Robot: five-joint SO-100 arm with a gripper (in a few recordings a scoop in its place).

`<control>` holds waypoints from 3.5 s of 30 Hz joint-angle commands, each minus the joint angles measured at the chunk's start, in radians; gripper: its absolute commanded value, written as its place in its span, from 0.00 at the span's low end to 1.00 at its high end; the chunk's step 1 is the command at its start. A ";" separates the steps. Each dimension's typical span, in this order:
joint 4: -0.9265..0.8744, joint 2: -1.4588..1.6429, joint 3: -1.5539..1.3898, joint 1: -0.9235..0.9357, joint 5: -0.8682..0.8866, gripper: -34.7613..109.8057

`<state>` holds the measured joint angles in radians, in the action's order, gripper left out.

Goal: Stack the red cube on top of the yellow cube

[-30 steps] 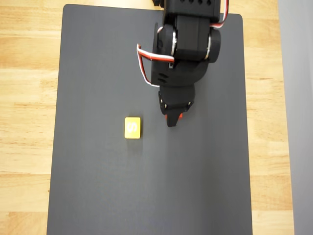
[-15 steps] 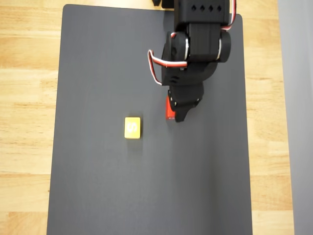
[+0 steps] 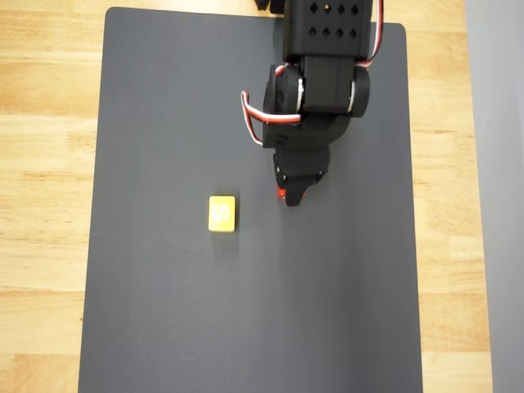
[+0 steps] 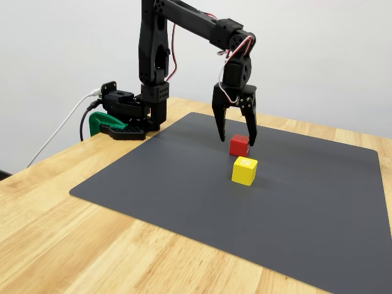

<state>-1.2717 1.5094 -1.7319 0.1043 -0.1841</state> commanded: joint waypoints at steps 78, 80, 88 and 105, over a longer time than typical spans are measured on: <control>-0.207 0.132 0.158 0.078 -0.041 0.28; -0.224 0.132 0.189 0.087 -0.048 0.28; -0.281 0.112 0.279 0.126 -0.064 0.29; -0.336 -0.006 0.468 0.305 -0.150 0.29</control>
<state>-1.5923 1.5018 -1.3223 0.3942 -0.3068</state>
